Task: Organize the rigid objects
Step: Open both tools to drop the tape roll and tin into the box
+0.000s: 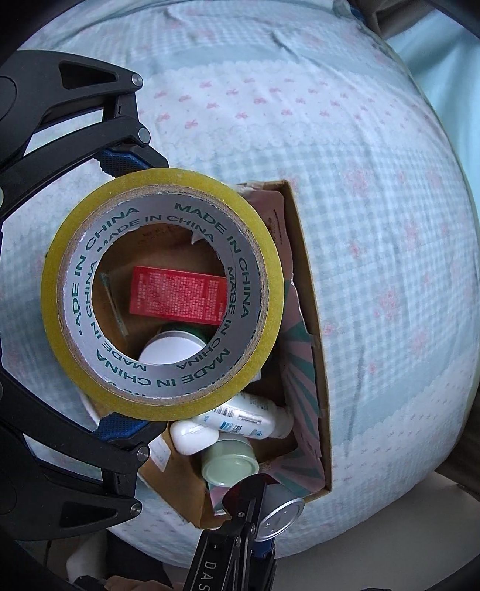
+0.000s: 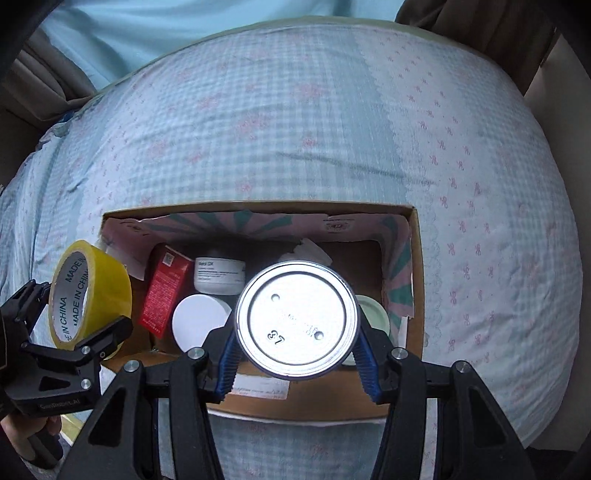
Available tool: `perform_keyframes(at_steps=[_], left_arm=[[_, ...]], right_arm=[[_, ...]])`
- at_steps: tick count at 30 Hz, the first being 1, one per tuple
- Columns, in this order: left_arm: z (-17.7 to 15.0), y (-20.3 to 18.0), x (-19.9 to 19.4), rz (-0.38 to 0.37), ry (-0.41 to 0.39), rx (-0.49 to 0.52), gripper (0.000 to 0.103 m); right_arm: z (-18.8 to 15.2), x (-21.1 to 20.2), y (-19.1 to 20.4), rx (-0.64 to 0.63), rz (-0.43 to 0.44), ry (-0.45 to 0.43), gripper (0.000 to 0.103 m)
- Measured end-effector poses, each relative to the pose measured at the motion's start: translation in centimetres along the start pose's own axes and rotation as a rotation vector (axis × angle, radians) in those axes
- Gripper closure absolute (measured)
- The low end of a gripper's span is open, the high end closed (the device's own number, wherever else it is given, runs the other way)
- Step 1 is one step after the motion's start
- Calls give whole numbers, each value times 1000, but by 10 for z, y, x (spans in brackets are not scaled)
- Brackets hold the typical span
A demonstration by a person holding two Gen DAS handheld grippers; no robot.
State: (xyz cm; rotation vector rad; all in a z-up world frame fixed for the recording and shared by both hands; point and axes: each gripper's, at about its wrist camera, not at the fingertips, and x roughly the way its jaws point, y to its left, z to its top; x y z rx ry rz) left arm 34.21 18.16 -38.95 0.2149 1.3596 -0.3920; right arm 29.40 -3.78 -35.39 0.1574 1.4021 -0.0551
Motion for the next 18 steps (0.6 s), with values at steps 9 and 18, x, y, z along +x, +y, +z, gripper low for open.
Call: perform_keyframes(at_steps=[9,18], left_arm=[[13,2,28,17,42,-79,7],[5,-4,6,2,33,-112,0]], right_arm=[[23,37,-13,21,-14,58,53],[24,33,-24,55,18,4,0]])
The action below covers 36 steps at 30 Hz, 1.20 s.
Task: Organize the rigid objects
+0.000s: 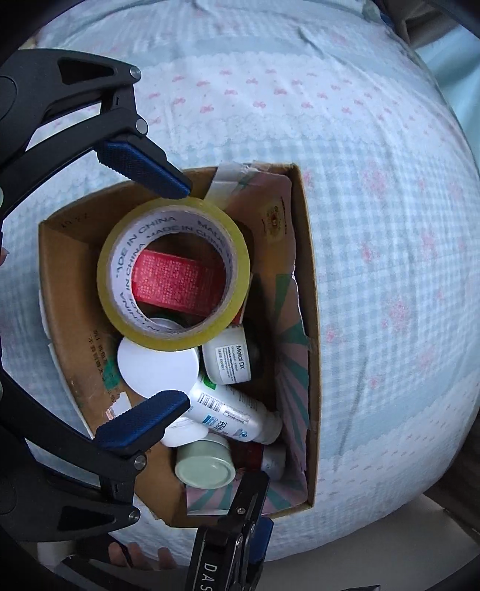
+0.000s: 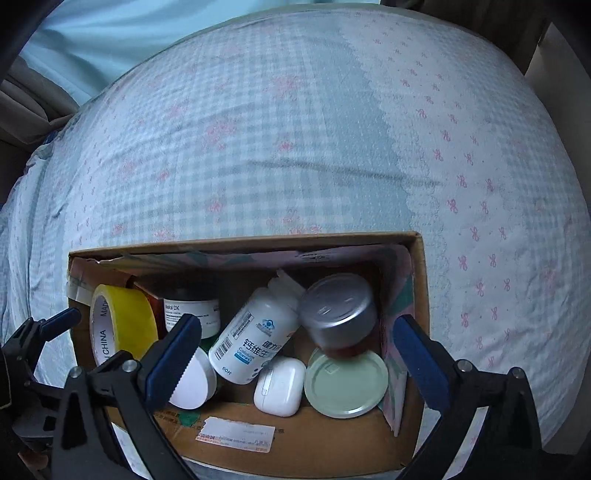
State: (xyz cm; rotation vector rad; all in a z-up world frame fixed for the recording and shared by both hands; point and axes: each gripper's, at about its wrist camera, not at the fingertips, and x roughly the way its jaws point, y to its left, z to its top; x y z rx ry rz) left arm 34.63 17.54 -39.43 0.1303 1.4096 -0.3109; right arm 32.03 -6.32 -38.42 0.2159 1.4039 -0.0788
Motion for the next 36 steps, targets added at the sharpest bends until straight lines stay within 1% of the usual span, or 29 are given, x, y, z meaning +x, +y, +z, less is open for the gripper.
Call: perform_keyframes(at_steps=[4,7,12,14,19,22,25,27,30,33,36], left_arm=[[-13,10,-15,-4,-15,-48,0],[-21,13,-24,4,-24,-65,0],[-30,9,-45,8,-58,-61,0],[-36,6,-58,0,-81,-63,0],[-51,3,-90,-22,-129,-110,0],[-61,-2,-107,2,-150,-112,0],[-72,-7,-128,22,-180,-124,0],[-79,-12,-142,32,-202,-137,0],[-86,-26,-168,71,-246,-137,0],[-93,-46,-201,97,-302,-139,0],[-100,-71,-240,114,-370,-141,0]], right_arm=[[-6,-7,-4,-4,-32,5,0],[-13,-11,-8,9,12,22,0],[-25,-27,-14,48,25,-1,0],[-30,-38,-14,49,26,-21,0],[-47,-69,-12,38,24,-61,0],[-58,-89,-10,16,11,-79,0],[-67,-107,-11,1,17,-98,0],[-72,-119,-12,-10,17,-112,0],[-79,-142,-16,-15,29,-138,0],[-86,-174,-25,-15,42,-177,0],[-93,-214,-34,-52,24,-230,0]])
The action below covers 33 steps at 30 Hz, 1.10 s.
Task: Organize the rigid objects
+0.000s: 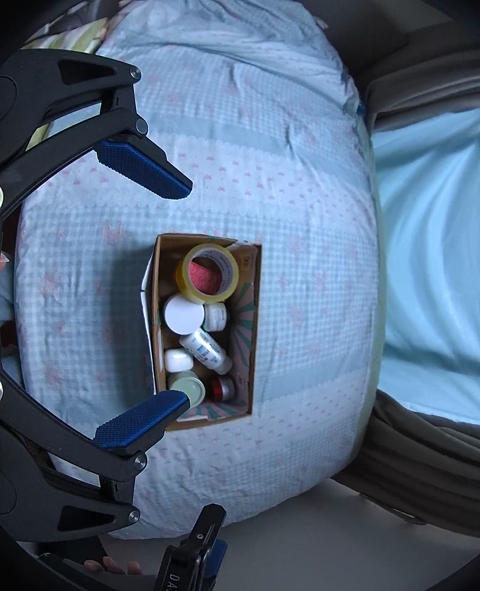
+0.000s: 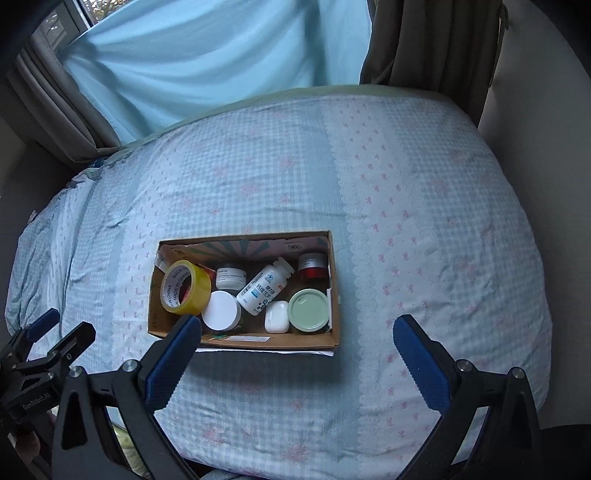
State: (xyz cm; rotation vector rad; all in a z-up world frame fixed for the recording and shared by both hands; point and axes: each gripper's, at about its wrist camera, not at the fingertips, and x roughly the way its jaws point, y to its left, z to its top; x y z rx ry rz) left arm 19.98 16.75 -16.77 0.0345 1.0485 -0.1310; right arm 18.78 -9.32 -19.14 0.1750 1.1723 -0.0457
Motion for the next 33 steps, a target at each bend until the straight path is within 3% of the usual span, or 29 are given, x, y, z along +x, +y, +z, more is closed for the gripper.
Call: perform_keyframes(at_steps=[7,14,20,33], left_arm=[[11,-41,-94,21,-198,8,0],[-1,-62,-150,1,-349,13,0],[-15,-75,-168,9,-409,21,0],[-19,-92,-179,43,-447,58,0]], right_arm=[[0,-101,-18,-76,-37,-173,0],[-16,-168,-35,-69,-77,-309,0],[-34,-193,-41,-58,-84,-397,0],[-44,-206,-48,-92,-117,-458,0]])
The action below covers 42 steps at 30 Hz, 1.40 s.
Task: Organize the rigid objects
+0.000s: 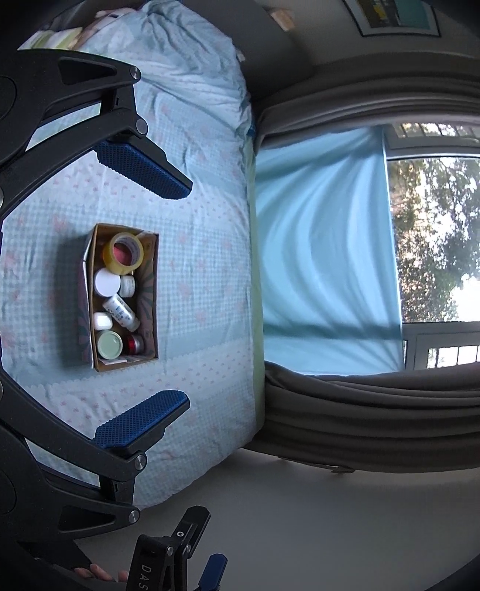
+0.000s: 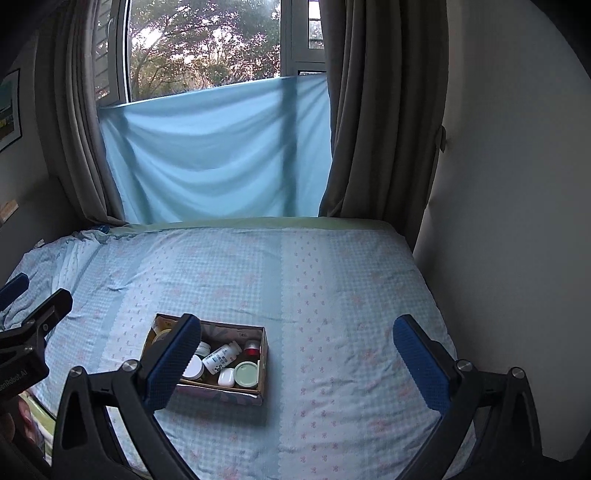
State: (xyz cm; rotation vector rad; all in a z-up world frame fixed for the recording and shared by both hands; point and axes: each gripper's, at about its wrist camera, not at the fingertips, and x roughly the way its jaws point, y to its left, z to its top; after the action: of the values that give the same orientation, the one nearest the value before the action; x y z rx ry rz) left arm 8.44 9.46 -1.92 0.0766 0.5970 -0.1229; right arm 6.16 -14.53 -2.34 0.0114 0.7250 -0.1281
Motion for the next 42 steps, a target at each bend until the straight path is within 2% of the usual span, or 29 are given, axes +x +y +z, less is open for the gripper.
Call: perform_keyframes(at_steps=[42], left_arm=[[-5,5,3,18,-9,-8,0]], right_arm=[[-1,0,-7,-3,18,-13,0]])
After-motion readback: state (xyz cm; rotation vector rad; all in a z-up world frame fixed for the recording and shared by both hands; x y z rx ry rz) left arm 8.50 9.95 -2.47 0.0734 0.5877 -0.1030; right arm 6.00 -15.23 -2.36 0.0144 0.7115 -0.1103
